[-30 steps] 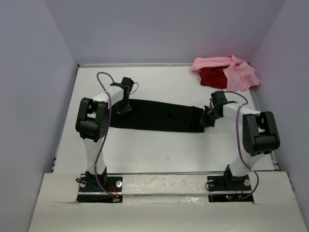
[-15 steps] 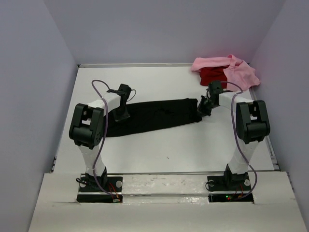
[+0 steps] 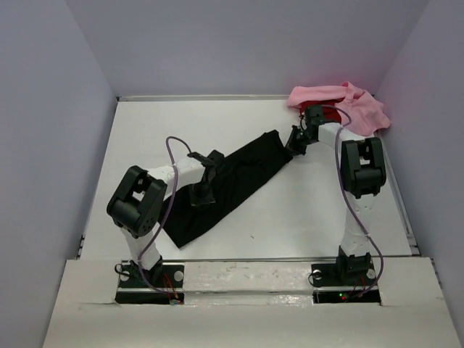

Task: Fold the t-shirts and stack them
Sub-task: Fold the tshirt

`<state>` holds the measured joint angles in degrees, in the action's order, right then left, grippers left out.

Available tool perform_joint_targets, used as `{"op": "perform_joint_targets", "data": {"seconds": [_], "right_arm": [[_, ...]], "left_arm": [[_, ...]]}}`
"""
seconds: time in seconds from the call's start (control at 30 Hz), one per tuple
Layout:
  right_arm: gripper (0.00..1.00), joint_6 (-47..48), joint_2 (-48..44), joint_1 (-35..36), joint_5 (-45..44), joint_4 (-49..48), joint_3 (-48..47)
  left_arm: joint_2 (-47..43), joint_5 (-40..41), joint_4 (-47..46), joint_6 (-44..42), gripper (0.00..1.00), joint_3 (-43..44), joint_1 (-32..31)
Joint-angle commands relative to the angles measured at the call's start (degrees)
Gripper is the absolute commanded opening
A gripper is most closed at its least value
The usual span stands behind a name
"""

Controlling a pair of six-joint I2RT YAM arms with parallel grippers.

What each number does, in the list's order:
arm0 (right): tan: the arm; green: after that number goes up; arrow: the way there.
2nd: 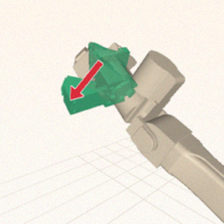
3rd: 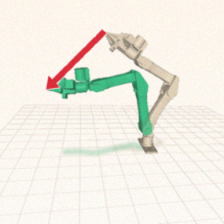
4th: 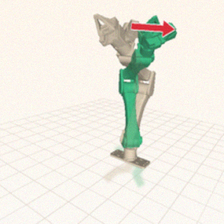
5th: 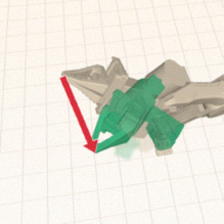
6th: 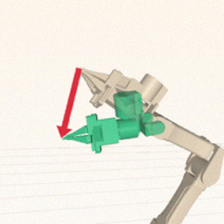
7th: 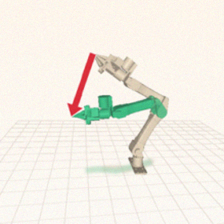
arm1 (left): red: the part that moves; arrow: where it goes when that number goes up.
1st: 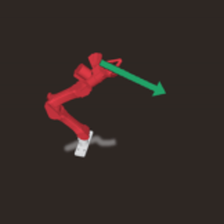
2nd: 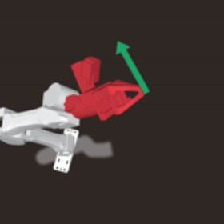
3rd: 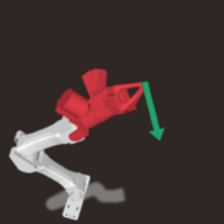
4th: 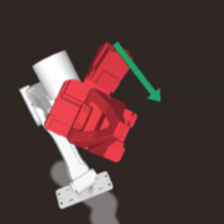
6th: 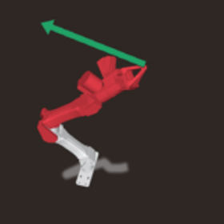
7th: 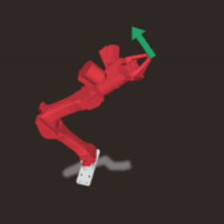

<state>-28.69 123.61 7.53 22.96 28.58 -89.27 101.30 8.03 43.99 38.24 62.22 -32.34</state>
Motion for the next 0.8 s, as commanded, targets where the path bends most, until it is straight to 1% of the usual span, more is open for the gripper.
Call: {"op": "perform_joint_targets", "data": {"seconds": [0.0, 0.07, 0.2, 0.23, 0.3, 0.4, 0.47, 0.57, 0.77], "right_arm": [[0.00, 1.4, 5.0, 1.6, 0.7, 0.5, -6.2], [0.00, 0.7, 6.8, 2.9, 1.7, 0.4, -8.7], [0.00, -0.7, 11.0, 4.5, 2.9, 0.4, -16.5], [0.00, -0.8, 11.8, 5.2, 2.6, 0.4, -16.5], [0.00, -1.7, 14.0, 5.2, 2.5, 0.4, -20.8], [0.00, -2.6, 17.9, 5.2, 3.0, 1.2, -27.7], [0.00, -3.5, 21.1, 5.2, 4.0, 2.1, -33.3], [0.00, -4.6, 23.9, 5.2, 5.0, 2.4, -39.7], [0.00, -4.1, 28.9, 5.2, 5.8, 2.1, -48.2]], "left_arm": [[3.1, -6.7, -0.4, 6.6, 0.00, -1.8, -6.9], [4.4, -7.6, -0.1, 7.6, 0.00, -0.2, -10.4], [7.9, -7.8, 2.1, 9.4, 0.00, 6.2, -14.7], [8.2, -7.8, 2.6, 9.7, 0.00, 7.3, -15.3], [9.2, -7.8, 4.4, 11.0, 0.00, 10.0, -16.6], [8.9, -7.8, 5.2, 12.5, 0.00, 11.7, -18.8], [8.7, -10.1, 5.5, 13.3, 0.00, 12.2, -20.2], [8.9, -10.5, 6.5, 13.9, 0.00, 13.8, -22.1], [9.5, -10.9, 8.2, 15.2, 0.00, 15.9, -25.1]]}}
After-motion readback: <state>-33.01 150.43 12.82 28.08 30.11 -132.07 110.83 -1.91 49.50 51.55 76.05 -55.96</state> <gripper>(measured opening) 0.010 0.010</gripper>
